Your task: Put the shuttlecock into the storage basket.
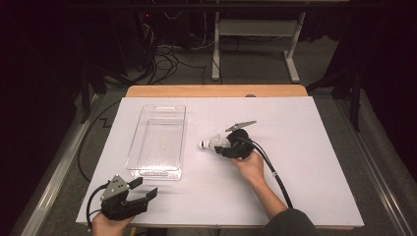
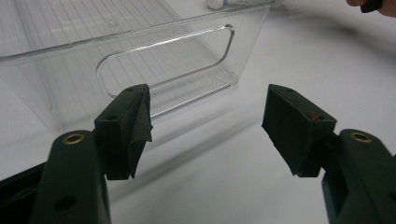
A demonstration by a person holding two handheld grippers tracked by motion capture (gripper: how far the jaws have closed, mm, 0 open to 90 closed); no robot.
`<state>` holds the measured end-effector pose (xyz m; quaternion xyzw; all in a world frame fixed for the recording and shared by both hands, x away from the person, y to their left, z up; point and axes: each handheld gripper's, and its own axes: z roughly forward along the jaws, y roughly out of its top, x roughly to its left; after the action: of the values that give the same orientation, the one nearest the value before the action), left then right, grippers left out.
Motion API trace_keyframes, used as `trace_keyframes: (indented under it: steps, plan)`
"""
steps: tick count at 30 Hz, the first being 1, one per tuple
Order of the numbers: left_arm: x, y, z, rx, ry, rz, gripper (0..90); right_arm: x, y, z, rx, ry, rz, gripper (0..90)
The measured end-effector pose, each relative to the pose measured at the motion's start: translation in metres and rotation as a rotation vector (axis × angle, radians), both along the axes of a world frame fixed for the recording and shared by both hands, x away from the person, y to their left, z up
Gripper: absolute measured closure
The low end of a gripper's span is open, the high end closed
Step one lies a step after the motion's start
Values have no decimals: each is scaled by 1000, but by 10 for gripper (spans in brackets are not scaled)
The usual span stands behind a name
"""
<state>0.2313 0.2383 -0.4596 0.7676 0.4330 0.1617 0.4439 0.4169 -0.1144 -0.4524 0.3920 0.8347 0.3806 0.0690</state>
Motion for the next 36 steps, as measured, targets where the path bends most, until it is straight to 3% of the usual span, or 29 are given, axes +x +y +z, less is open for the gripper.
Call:
trace_keyframes:
  steps: [13, 22, 36]
  plan:
    - [0, 1, 0, -2, 1, 2, 333, 0, -2, 1, 16, 21, 14, 812]
    - [0, 1, 0, -5, -1, 4, 333, -1, -5, 5, 23, 13, 15, 867]
    - [0, 2, 0, -7, -1, 5, 333, -1, -7, 9, 24, 6, 16, 884]
